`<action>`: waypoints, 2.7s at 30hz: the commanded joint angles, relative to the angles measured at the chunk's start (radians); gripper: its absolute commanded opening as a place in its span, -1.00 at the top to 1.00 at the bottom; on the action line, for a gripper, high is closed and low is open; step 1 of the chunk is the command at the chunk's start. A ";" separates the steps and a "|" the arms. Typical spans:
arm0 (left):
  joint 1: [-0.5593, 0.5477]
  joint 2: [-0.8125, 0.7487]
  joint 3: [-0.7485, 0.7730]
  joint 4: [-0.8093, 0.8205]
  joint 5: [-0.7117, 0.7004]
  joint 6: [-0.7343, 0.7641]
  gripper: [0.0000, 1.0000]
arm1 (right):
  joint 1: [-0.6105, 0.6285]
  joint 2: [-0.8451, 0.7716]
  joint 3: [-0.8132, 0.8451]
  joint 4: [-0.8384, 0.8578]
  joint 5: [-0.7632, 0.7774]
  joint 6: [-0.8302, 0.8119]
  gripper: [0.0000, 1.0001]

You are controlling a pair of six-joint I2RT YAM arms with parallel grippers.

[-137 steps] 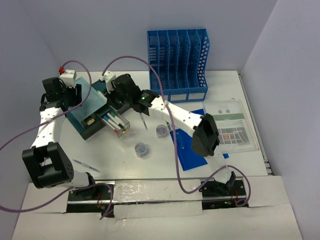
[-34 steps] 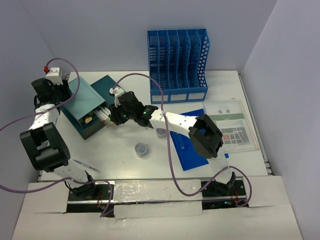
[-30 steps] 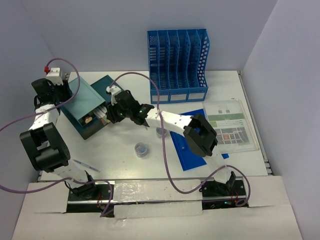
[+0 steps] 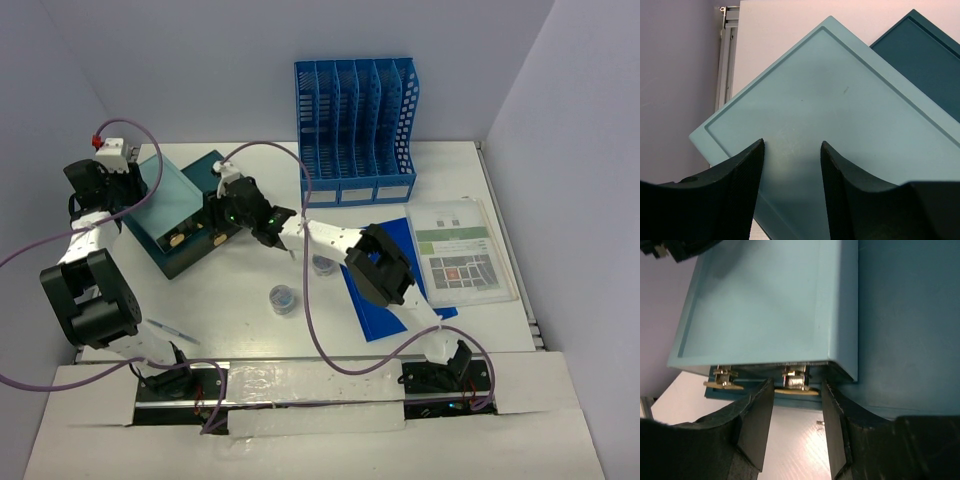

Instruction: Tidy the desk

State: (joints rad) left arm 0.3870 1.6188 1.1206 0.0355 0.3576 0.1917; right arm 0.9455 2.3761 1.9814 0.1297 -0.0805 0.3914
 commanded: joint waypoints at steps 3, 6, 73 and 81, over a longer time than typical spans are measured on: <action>-0.007 0.001 -0.006 -0.145 0.022 0.009 -0.12 | 0.001 -0.162 -0.090 0.054 -0.041 -0.075 -0.09; -0.008 0.001 0.016 -0.158 0.020 0.007 -0.12 | 0.001 -0.189 -0.101 0.027 -0.061 -0.096 -0.19; 0.009 0.082 0.102 -0.132 0.021 0.009 -0.16 | 0.064 0.150 0.001 0.393 -0.078 0.742 -0.29; 0.009 0.078 0.091 -0.131 0.018 0.016 -0.15 | 0.064 0.166 0.001 0.423 -0.034 0.752 -0.14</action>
State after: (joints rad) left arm 0.3901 1.7002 1.2424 -0.0354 0.3579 0.2028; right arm 1.0080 2.5258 1.9392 0.4836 -0.1536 1.1368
